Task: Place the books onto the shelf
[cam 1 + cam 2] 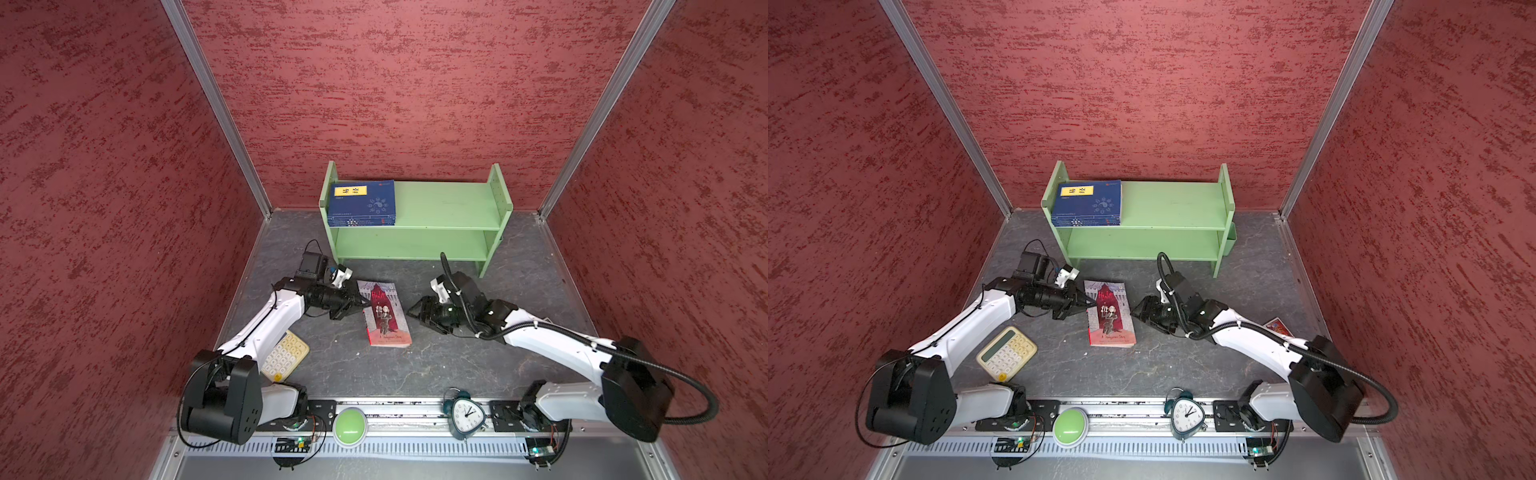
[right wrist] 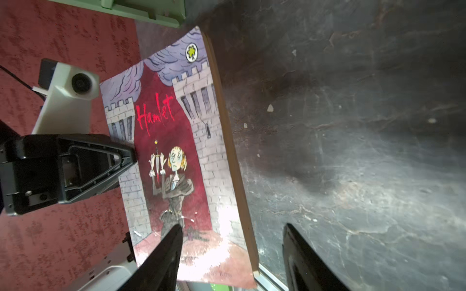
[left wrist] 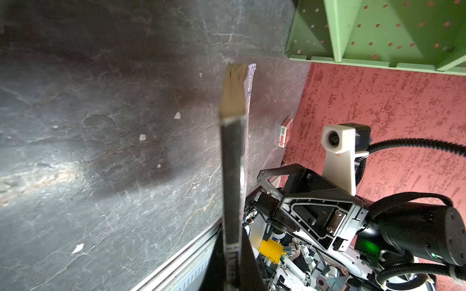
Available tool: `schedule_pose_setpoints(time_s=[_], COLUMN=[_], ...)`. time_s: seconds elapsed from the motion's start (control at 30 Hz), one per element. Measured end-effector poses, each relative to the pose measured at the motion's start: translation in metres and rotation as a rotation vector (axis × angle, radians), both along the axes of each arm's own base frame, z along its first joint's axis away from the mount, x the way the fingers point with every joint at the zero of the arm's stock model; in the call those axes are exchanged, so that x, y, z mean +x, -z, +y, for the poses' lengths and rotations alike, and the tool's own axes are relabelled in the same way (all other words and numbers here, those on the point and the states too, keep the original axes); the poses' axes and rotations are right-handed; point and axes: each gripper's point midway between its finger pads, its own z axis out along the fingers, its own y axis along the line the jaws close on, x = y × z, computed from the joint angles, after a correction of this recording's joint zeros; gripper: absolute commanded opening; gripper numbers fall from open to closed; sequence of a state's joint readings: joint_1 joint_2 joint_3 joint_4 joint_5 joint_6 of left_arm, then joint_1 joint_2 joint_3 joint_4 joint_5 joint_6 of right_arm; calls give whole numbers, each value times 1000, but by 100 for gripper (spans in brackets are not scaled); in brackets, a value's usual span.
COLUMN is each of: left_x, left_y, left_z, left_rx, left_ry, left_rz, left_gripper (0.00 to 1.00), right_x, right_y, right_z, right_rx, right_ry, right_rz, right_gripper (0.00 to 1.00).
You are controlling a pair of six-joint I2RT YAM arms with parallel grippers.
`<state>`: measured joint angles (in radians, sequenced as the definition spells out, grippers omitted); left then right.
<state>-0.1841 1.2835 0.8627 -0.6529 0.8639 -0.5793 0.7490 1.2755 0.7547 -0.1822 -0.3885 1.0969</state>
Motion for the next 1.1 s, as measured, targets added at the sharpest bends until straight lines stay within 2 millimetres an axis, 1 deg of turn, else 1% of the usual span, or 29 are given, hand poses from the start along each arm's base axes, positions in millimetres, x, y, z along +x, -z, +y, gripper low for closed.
schedule_pose_setpoints(time_s=[0.13, 0.2, 0.33, 0.6, 0.7, 0.83, 0.9, 1.1], left_x=[12, 17, 26, 52, 59, 64, 68, 74], left_y=[-20, -26, -37, -60, -67, -70, -72, -75], left_z=[-3, -3, -3, 13, 16, 18, 21, 24], left_rx=[-25, -36, -51, -64, -69, -71, -71, -81], left_ry=[-19, -31, -59, -171, -198, -227, -245, -282], left_rz=[-52, -68, -98, -160, -185, -192, -197, -200], left_gripper=[0, 0, 0, 0, 0, 0, 0, 0], right_x=[-3, -2, -1, 2, 6, 12, 14, 18], right_y=[-26, -37, -47, -70, -74, -71, -70, -75], right_z=[-4, -3, -2, 7, 16, 29, 32, 40], right_rx=[76, 116, 176, 314, 363, 402, 412, 454], right_ry=[36, 51, 77, 93, 84, 75, 76, 75], right_rz=[-27, -35, -33, -42, -40, -22, -19, -27], right_gripper=[65, 65, 65, 66, 66, 66, 66, 66])
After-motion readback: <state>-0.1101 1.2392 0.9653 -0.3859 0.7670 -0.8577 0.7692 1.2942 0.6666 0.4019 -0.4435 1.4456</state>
